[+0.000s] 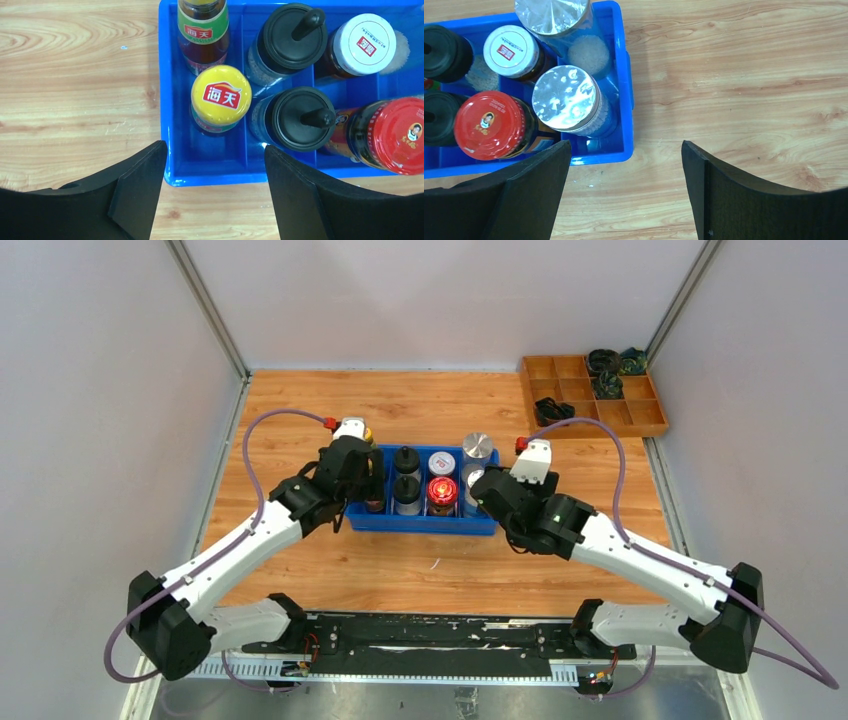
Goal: Organize the condiment bottles
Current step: Move the storage box to the center of the board.
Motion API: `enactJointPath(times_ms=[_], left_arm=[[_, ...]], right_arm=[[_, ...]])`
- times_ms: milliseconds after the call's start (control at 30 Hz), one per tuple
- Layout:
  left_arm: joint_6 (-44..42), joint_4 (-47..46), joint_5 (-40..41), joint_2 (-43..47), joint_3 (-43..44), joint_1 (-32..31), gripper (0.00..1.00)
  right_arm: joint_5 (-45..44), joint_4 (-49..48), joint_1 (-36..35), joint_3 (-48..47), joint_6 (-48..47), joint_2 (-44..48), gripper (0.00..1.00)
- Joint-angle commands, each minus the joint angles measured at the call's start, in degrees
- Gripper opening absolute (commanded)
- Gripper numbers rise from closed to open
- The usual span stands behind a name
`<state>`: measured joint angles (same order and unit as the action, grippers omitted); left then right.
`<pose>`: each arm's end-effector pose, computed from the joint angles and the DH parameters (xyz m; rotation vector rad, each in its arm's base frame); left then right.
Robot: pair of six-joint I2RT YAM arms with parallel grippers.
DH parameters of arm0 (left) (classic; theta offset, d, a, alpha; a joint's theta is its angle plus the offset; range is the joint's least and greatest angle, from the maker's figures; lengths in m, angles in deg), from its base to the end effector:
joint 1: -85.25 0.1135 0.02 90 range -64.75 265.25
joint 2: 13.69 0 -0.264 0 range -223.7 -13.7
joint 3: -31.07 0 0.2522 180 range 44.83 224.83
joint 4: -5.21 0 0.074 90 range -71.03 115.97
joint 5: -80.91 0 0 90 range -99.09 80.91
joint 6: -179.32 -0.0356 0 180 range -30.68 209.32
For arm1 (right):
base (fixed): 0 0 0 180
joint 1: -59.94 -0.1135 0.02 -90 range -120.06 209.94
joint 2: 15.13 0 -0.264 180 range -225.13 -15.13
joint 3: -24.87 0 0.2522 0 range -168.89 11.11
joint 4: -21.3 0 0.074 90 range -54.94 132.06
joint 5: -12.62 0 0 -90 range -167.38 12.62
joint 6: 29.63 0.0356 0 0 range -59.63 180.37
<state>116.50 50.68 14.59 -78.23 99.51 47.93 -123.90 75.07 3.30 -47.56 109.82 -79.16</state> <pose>0.1978 -0.1328 0.2983 -0.0123 2.2275 -0.1390 0.1442 0.1721 0.3176 0.2329 2.0726 0.1429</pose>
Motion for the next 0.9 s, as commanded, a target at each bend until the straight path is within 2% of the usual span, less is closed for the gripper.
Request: enactJointPath(times_ms=[0,133,233,300,367,433,567,733,867], left_arm=[[-1.0,-5.2,2.2,-2.3,-0.5,-0.2,0.77],[-0.6,-4.7,1.3,-3.2,-0.7,-0.2,0.82],[0.3,-3.3,0.0,-0.8,-1.5,-0.2,0.86],[0.6,-2.4,-2.2,1.9,-2.1,-0.2,0.87],[1.4,0.1,-3.2,4.1,-2.3,-0.3,0.85],[1.7,2.7,-4.7,5.9,-2.4,-0.3,0.83],[3.4,7.2,-7.7,8.9,-3.8,-0.4,0.85],[5.8,8.8,-9.4,11.9,-7.6,-1.3,0.88],[9.4,8.4,-7.9,12.8,-11.0,-3.6,0.88]], right_arm=[[-0.8,-1.2,-0.9,1.8,-1.7,-1.4,0.86],[-0.3,-1.2,2.5,3.5,-5.7,1.7,0.84],[9.0,-2.7,12.2,6.5,-10.2,6.4,0.78],[12.9,-4.0,16.3,9.3,-13.2,10.1,0.7],[16.4,-4.5,16.5,11.6,-15.3,12.0,0.6],[22.5,-4.2,16.5,13.2,-16.9,11.7,0.56],[30.7,-2.1,14.4,15.5,-17.2,8.8,0.57],[30.5,-0.7,9.5,16.8,-16.0,6.4,0.62],[31.3,-4.2,8.6,19.7,-14.4,6.5,0.64]])
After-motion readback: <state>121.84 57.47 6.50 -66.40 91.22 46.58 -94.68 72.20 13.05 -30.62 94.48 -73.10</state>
